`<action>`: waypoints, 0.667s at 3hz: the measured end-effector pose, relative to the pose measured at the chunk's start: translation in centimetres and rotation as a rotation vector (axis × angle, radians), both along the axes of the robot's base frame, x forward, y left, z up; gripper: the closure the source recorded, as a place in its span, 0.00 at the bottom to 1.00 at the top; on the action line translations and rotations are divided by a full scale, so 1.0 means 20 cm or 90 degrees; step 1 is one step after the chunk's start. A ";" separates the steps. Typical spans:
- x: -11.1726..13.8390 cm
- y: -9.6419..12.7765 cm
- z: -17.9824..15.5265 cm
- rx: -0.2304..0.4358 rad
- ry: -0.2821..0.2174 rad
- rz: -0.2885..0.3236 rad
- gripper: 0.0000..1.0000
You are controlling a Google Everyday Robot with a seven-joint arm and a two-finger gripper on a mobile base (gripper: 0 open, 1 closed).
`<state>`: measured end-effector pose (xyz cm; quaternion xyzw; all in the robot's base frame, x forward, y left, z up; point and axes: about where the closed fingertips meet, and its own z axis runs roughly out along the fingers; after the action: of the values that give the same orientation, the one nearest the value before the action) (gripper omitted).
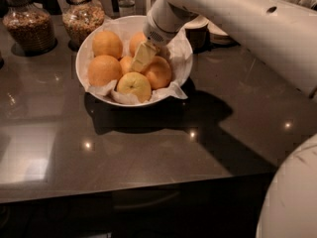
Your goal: Pick orange from white bowl
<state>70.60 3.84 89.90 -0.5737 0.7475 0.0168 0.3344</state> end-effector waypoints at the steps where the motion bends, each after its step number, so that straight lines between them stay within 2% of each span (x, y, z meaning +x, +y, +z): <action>1: 0.02 0.00 -0.02 -0.008 0.004 -0.008 0.51; 2: 0.01 0.00 -0.01 -0.009 0.004 -0.008 0.74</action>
Offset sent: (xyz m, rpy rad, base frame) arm 0.0405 -0.0489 -0.0894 -0.1543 0.0535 -0.2930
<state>70.86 3.75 89.72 -0.5711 0.7522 0.0113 0.3286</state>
